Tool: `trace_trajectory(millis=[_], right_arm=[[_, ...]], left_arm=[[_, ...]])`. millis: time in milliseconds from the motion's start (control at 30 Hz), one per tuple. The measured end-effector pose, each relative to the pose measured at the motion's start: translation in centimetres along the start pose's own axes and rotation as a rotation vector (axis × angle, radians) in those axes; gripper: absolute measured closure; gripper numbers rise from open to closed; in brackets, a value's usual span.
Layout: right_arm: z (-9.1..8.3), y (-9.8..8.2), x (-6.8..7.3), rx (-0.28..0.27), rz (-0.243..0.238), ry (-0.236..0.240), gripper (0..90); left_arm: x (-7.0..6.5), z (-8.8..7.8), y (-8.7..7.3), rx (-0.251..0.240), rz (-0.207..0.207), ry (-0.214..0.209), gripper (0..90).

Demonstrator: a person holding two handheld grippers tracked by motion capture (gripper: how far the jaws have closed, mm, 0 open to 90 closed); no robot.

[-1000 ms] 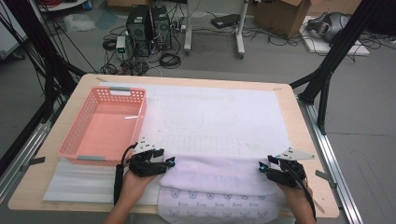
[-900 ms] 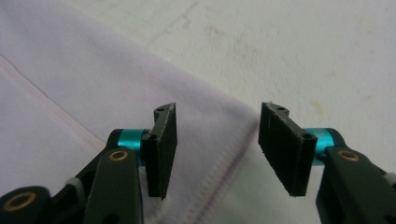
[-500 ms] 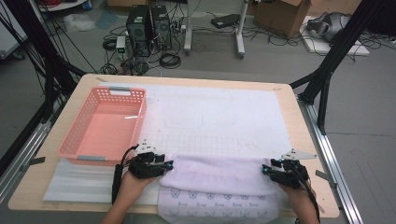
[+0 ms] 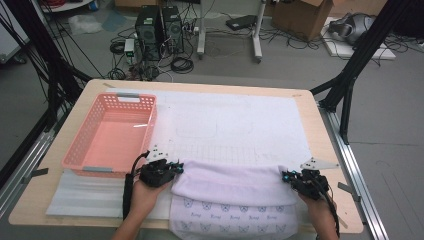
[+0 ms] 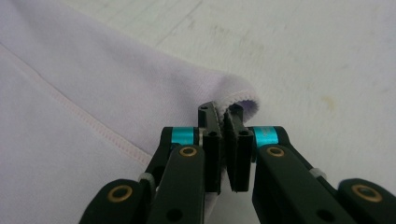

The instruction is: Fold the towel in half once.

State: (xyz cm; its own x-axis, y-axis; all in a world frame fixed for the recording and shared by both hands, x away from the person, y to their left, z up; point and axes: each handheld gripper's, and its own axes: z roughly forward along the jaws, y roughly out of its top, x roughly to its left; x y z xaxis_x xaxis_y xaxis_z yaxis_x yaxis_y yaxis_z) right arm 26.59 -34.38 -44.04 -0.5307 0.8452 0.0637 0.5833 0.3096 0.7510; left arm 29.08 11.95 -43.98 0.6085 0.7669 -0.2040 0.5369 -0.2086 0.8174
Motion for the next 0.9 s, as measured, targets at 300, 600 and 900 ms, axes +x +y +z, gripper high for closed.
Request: trace_trajectory(millis=[300, 600, 900], right_arm=[[1.5, 3.5, -2.2, -0.06, 0.002, -0.047, 86.7], [4.0, 7.7, -5.0, -0.031, 0.009, -0.078, 86.5], [6.4, 9.7, -6.5, -0.017, 0.023, -0.095, 86.5]], left_arm=[[1.7, 2.2, 4.4, -0.024, -0.002, 0.072, 86.3], [4.8, 5.0, 8.0, -0.021, -0.068, 0.083, 86.2], [6.3, 6.3, 9.0, -0.046, -0.073, 0.107, 86.1]])
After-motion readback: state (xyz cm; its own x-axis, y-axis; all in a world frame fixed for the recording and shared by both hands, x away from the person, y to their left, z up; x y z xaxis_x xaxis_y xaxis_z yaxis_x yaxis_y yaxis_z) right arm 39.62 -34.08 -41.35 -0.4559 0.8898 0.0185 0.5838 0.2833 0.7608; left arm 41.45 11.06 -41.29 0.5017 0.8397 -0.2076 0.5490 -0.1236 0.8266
